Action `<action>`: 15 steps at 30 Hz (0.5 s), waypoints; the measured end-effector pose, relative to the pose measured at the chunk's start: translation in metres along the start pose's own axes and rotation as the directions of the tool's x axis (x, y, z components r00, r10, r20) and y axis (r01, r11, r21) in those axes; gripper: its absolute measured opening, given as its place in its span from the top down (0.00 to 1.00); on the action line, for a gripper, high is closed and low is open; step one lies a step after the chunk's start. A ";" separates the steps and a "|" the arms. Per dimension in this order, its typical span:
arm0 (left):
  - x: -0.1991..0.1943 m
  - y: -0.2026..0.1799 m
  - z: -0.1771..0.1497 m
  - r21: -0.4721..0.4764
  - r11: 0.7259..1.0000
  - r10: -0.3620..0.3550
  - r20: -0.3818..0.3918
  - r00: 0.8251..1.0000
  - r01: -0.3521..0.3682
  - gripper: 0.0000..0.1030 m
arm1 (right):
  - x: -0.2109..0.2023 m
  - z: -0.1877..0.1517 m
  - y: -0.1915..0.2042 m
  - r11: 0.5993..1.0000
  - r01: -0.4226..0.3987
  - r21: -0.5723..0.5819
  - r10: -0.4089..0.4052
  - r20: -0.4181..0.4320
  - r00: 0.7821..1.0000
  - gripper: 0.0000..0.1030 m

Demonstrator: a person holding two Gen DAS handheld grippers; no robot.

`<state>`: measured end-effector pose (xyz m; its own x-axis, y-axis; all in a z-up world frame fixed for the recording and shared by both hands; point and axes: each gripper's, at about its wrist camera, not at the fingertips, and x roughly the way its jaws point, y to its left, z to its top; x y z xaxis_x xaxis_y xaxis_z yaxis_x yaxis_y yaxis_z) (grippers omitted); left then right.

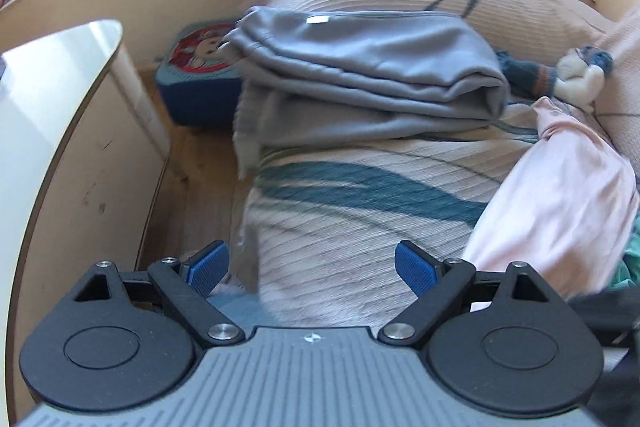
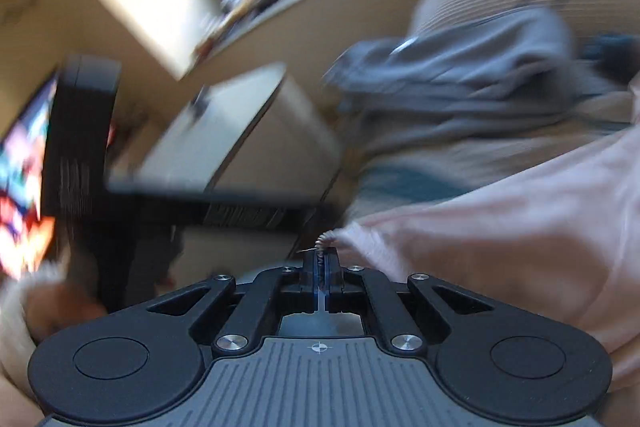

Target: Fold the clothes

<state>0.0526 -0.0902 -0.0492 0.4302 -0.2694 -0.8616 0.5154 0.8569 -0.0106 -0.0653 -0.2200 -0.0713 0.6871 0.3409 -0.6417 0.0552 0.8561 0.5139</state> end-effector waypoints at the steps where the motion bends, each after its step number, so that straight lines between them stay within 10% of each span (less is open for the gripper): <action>1: -0.001 0.003 -0.001 -0.003 1.000 0.003 0.001 1.000 -0.003 0.12 | 0.010 -0.003 0.007 1.000 0.014 -0.024 -0.015 -0.024 1.000 0.91; 6: 0.004 0.004 -0.004 0.010 1.000 -0.005 -0.004 1.000 0.005 0.10 | 0.019 -0.013 0.014 0.992 0.094 -0.083 -0.101 -0.087 0.991 0.79; 12: 0.019 -0.015 -0.010 0.048 0.997 -0.055 -0.048 0.997 0.057 0.10 | -0.028 -0.022 0.008 0.984 0.169 -0.061 -0.171 -0.023 0.985 0.37; 15: 0.025 -0.023 -0.017 0.059 0.995 -0.078 -0.076 0.994 0.083 0.10 | -0.054 -0.029 0.002 0.974 0.225 -0.031 -0.225 -0.006 0.974 0.36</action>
<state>0.0393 -0.1091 -0.0787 0.3308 -0.3013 -0.8943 0.5920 0.8043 -0.0520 -0.1230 -0.2255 -0.0525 0.6528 0.1414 -0.7443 0.1856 0.9226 0.3381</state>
